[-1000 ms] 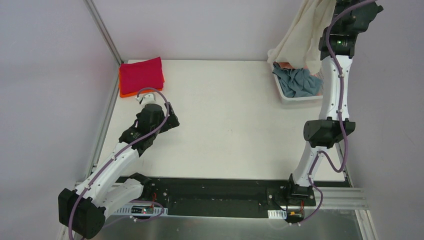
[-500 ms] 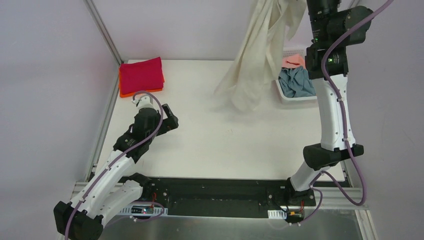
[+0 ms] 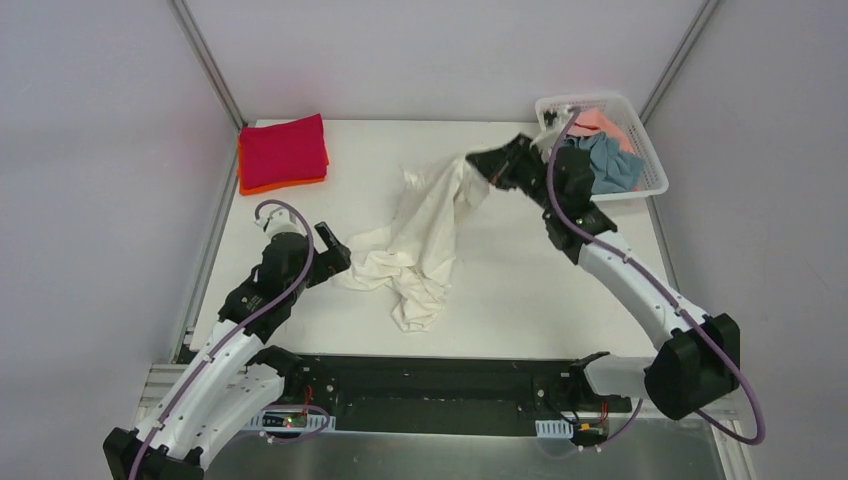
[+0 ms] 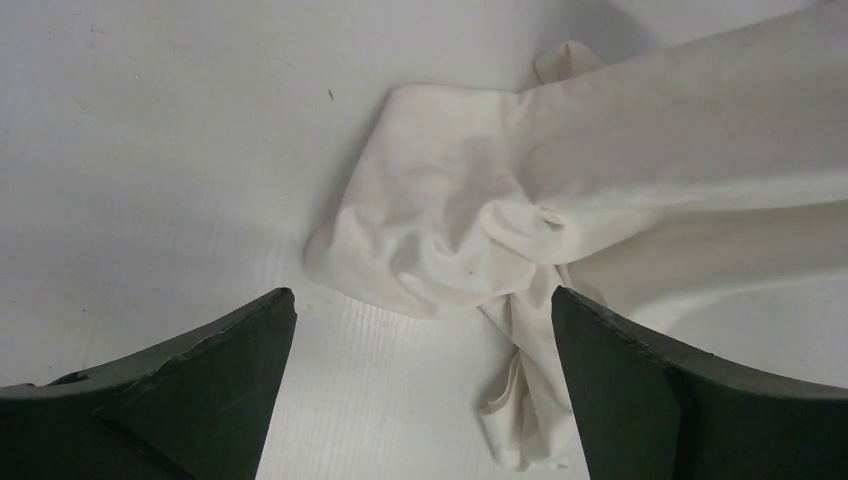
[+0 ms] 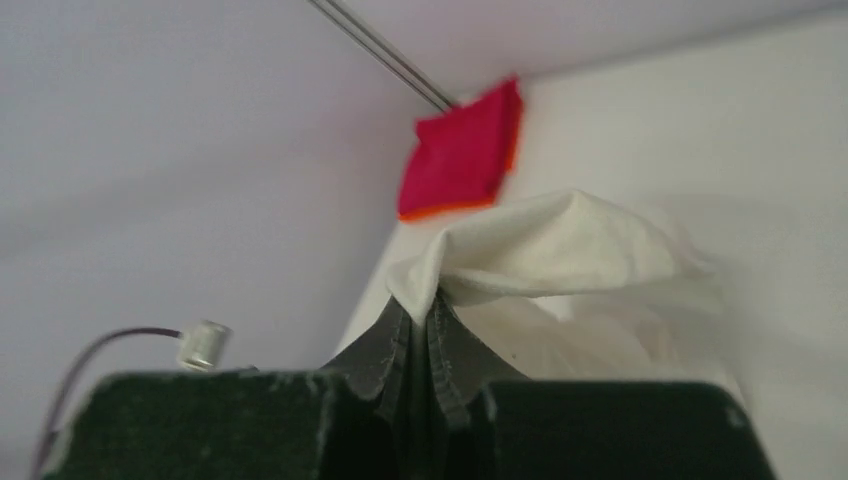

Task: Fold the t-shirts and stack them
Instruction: Move the tshirt to the center of the board

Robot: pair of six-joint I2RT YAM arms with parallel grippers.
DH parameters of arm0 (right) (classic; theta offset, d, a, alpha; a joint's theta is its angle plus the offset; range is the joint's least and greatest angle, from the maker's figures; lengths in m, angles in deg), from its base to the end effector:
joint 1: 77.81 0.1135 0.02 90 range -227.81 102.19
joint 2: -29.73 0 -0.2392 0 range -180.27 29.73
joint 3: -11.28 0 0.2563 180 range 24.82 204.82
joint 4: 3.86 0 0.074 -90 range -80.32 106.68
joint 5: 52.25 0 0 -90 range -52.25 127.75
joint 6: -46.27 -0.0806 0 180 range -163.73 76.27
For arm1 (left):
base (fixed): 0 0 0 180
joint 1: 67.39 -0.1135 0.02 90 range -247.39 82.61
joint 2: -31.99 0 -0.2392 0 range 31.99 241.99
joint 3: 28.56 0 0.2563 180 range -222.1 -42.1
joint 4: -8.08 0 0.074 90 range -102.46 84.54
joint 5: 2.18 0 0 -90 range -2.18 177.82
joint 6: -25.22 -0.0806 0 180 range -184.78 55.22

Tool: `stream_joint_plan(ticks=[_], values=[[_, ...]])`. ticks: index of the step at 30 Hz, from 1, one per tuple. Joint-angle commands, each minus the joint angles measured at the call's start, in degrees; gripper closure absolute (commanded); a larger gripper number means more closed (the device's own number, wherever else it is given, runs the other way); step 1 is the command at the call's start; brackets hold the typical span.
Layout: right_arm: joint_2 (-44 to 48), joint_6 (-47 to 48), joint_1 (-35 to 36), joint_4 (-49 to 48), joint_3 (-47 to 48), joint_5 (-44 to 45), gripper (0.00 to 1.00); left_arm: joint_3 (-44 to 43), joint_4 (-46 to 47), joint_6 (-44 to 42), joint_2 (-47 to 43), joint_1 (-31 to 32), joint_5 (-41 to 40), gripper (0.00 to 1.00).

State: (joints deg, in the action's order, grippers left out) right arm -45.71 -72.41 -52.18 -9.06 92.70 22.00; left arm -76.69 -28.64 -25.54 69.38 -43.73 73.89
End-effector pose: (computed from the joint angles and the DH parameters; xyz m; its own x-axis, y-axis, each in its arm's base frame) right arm 0.3182 0.1769 0.4011 -0.1617 0.4348 -0.8859 -0.6598 0.6200 0.4246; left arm 0.2080 -0.0700 0.2398 -0.4318 -0.4811 -0.7629 -0.1057 0.8670 -0.4870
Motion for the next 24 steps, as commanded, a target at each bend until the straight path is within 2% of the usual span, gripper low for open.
stream_joint_plan(ticks=[1,4,7,10,15,17,18,19,24], values=[[8.2,-0.1,-0.5,-2.5,-17.7,9.0,0.96,0.6,-0.9,2.1,1.7,0.2,-0.7,0.01],[9.5,5.8,-0.9,6.0,-25.2,14.7,0.91,0.7,-1.2,3.0,3.8,0.2,-1.1,0.01],[9.0,9.6,-1.4,14.5,-28.4,23.0,0.84,1.5,-1.3,4.8,6.1,0.2,-2.3,0.01],[7.1,9.7,-1.9,18.4,-30.2,26.5,0.73,1.8,-1.2,6.6,9.4,0.1,-3.4,0.01],[4.2,8.4,-2.0,20.6,-30.6,25.4,0.40,1.5,-1.1,8.7,14.1,-0.1,-4.3,0.01],[6.2,7.9,-1.9,25.2,-27.9,28.0,0.21,1.5,-1.0,9.3,14.8,-0.7,-4.9,0.01],[7.9,7.5,-1.9,27.1,-26.5,29.4,0.07,1.6,-1.1,9.7,15.0,-1.3,-4.9,0.01],[10.0,7.0,-1.9,28.8,-25.4,30.2,0.01,1.8,-0.9,9.9,15.1,-2.1,-3.8,0.01],[22.9,3.0,-1.9,32.7,-26.4,31.6,0.01,4.1,2.2,9.4,14.8,-7.1,2.3,0.01]])
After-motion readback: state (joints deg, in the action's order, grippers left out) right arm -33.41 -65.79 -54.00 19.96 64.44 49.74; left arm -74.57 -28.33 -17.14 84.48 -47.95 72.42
